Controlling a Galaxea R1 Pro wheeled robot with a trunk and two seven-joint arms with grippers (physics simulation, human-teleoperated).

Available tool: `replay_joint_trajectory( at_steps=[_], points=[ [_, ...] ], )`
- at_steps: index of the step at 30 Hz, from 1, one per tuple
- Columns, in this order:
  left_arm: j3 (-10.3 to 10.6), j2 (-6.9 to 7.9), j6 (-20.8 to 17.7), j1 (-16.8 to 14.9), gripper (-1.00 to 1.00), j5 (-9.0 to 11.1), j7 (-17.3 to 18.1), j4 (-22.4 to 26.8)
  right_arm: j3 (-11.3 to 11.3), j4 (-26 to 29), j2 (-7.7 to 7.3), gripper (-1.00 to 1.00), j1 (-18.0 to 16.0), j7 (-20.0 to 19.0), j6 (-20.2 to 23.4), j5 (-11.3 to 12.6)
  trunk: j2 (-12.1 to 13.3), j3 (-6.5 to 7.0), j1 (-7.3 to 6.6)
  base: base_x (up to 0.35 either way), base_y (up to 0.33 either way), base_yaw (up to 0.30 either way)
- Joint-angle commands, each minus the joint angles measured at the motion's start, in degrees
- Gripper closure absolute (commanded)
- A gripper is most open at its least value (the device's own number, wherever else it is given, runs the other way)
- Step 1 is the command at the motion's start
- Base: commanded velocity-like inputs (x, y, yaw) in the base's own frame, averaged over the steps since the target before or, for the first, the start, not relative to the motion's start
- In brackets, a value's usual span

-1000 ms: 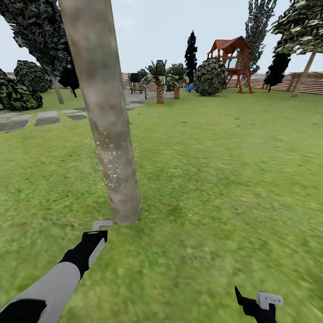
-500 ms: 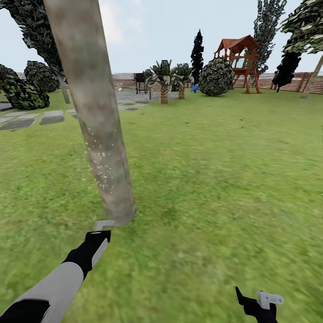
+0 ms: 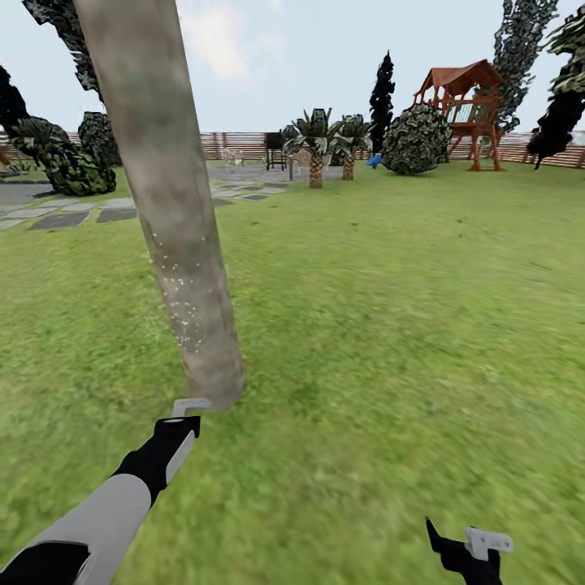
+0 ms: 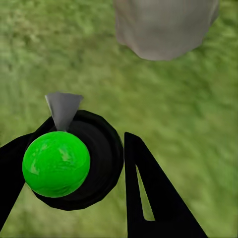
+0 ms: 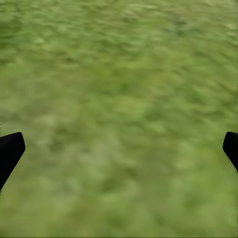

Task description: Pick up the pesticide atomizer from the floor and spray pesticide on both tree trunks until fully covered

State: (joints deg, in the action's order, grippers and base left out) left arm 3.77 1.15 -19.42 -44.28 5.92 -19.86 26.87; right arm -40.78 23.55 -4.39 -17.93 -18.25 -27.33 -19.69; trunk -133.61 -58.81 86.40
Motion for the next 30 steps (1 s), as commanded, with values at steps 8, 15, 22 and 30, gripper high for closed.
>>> replay_joint_trajectory(
  at_steps=[8,15,22,30],
  points=[
    [0.0,-0.04,0.0,0.0,1.0,0.0,0.0,0.0,0.0,0.0,0.0,-1.0,0.0,0.0,0.0,0.0,0.0,0.0,0.0,0.039,-0.267,0.034],
    [0.0,-0.04,0.0,0.0,1.0,0.0,0.0,0.1,0.0,0.0,0.06,-1.0,0.0,0.0,0.0,0.0,0.0,0.0,0.0,0.0,-0.277,0.231],
    [0.0,-0.06,0.0,0.0,1.0,0.0,0.0,0.1,0.0,0.0,0.06,-1.0,0.0,0.0,0.0,0.0,0.0,0.0,0.0,0.0,-0.277,0.258],
    [0.0,-0.08,0.0,0.0,1.0,0.0,0.0,0.1,0.0,0.0,0.03,-1.0,0.0,0.0,0.0,0.0,0.0,0.0,0.0,0.061,-0.277,0.026]
  ],
)
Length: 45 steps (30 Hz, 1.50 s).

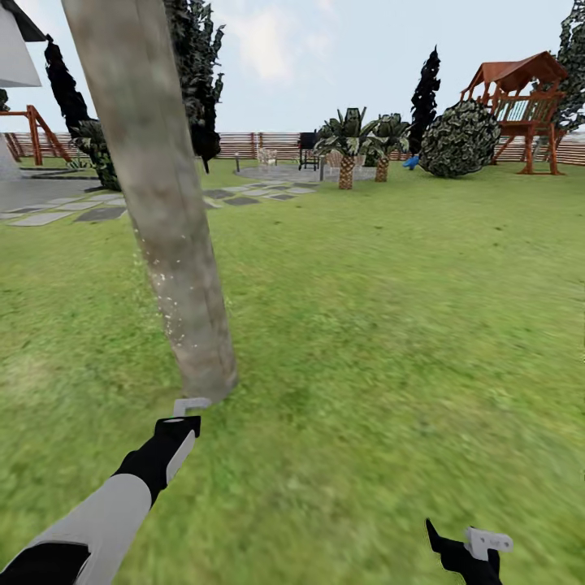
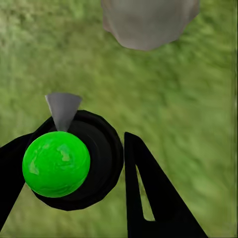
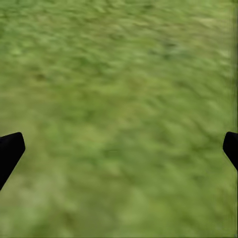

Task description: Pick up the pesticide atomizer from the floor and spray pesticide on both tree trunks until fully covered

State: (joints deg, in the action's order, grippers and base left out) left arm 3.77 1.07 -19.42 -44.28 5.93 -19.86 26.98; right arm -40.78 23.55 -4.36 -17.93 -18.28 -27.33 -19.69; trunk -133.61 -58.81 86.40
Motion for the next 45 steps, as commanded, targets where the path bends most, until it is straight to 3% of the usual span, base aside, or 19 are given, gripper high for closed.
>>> replay_joint_trajectory(
  at_steps=[1,20,27,45],
  points=[
    [0.0,0.0,0.0,0.0,1.0,0.0,0.0,0.0,0.0,0.0,0.01,-1.0,0.0,0.0,0.0,0.0,0.0,0.0,0.0,0.094,-0.277,0.015],
    [0.0,0.05,0.0,0.0,1.0,0.0,0.0,0.1,0.0,0.0,0.05,-1.0,0.0,0.0,0.0,0.0,0.0,0.0,0.0,0.119,-0.277,0.252],
    [0.0,0.04,0.0,0.0,1.0,0.0,0.0,0.1,0.0,0.0,0.05,-1.0,0.0,0.0,0.0,0.0,0.0,0.0,0.0,0.124,-0.277,0.033],
    [0.0,0.02,0.0,0.0,1.0,0.0,0.0,-0.1,0.0,0.0,0.05,-1.0,0.0,0.0,0.0,0.0,0.0,0.0,0.0,0.101,-0.277,0.208]
  ],
)
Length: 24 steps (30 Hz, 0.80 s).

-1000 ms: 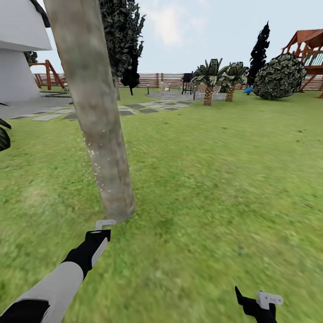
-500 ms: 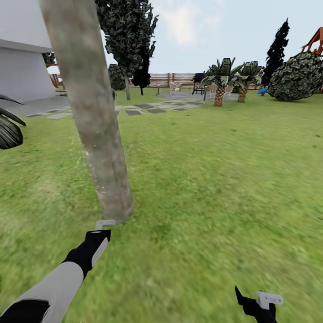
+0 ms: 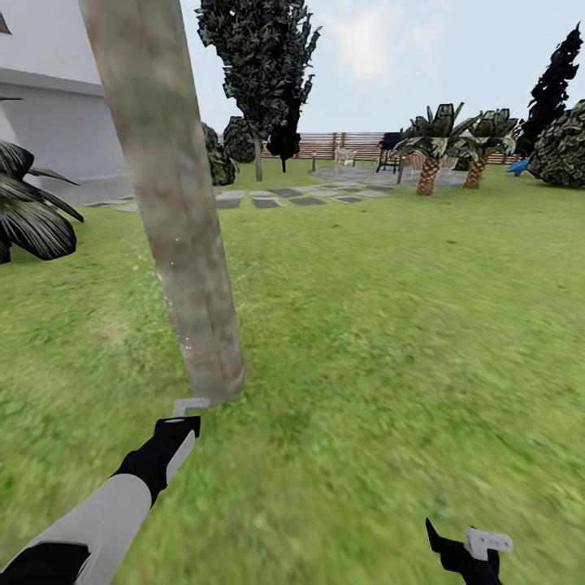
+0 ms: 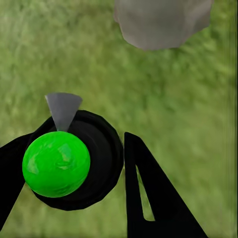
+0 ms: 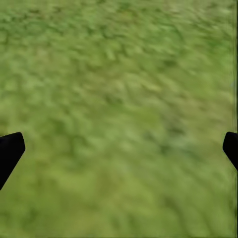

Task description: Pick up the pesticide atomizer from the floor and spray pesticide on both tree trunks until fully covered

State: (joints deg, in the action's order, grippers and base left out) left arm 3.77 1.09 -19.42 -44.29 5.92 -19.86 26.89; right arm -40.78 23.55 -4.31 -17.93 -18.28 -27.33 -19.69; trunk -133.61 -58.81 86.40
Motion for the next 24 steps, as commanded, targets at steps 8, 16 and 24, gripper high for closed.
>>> replay_joint_trajectory(
  at_steps=[8,16,24],
  points=[
    [0.0,-0.03,0.0,0.0,1.0,0.0,0.0,0.0,0.0,0.0,0.0,-1.0,0.0,0.0,0.0,0.0,0.0,0.0,0.0,0.122,-0.277,0.033],
    [0.0,0.02,0.0,0.0,1.0,0.0,0.0,-0.1,0.1,-0.1,0.0,-1.0,0.0,0.0,0.0,0.0,0.0,0.0,0.0,0.114,-0.277,0.255],
    [0.0,-0.01,0.0,0.0,1.0,0.0,0.0,-0.1,0.1,-0.1,0.0,-1.0,0.0,0.0,0.0,0.0,0.0,0.0,0.0,0.05,-0.277,0.277]
  ],
)
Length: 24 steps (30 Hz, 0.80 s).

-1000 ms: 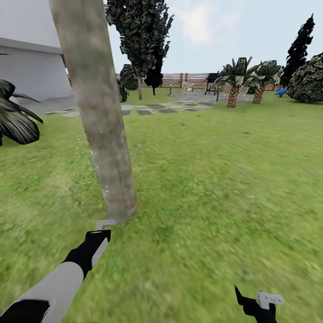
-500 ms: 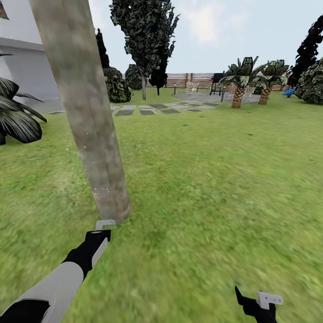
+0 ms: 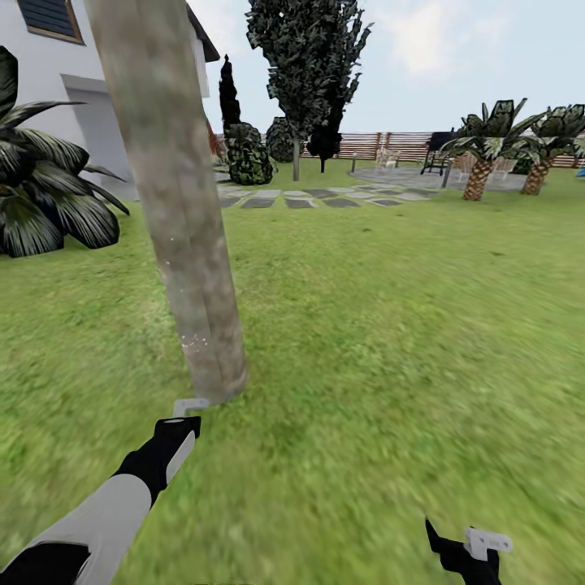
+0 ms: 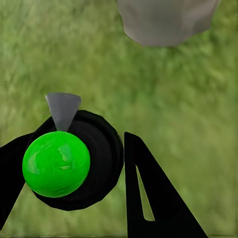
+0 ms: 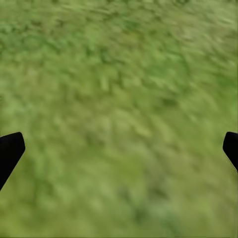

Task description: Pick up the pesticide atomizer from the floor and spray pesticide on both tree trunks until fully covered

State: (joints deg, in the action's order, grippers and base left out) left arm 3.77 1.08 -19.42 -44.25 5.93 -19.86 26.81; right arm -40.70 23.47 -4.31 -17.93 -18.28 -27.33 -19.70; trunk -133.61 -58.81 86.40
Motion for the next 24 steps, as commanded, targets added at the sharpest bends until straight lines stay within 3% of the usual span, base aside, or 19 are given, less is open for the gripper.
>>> replay_joint_trajectory(
  at_steps=[1,10,18,24],
  points=[
    [0.0,0.01,0.0,0.0,1.0,0.0,0.0,0.0,0.0,0.0,0.0,-1.0,0.0,0.0,0.0,0.0,0.0,0.0,0.0,0.072,-0.277,0.277],
    [0.0,0.03,0.0,0.0,1.0,0.0,0.0,0.0,0.0,0.0,0.0,-1.0,0.0,0.0,0.0,0.0,0.0,0.0,0.0,0.169,-0.224,0.273],
    [0.7,-0.05,-0.1,-0.1,1.0,-0.6,0.9,0.4,0.0,-0.1,0.0,-1.0,0.0,0.0,0.0,-0.1,0.0,0.0,0.0,0.012,-0.011,0.027],
    [2.0,-2.18,-0.8,-1.1,1.0,-0.7,1.6,2.5,-0.1,-0.6,0.0,-1.0,0.0,0.1,0.0,-0.1,0.0,0.0,0.0,0.0,0.0,0.0]
  ],
)
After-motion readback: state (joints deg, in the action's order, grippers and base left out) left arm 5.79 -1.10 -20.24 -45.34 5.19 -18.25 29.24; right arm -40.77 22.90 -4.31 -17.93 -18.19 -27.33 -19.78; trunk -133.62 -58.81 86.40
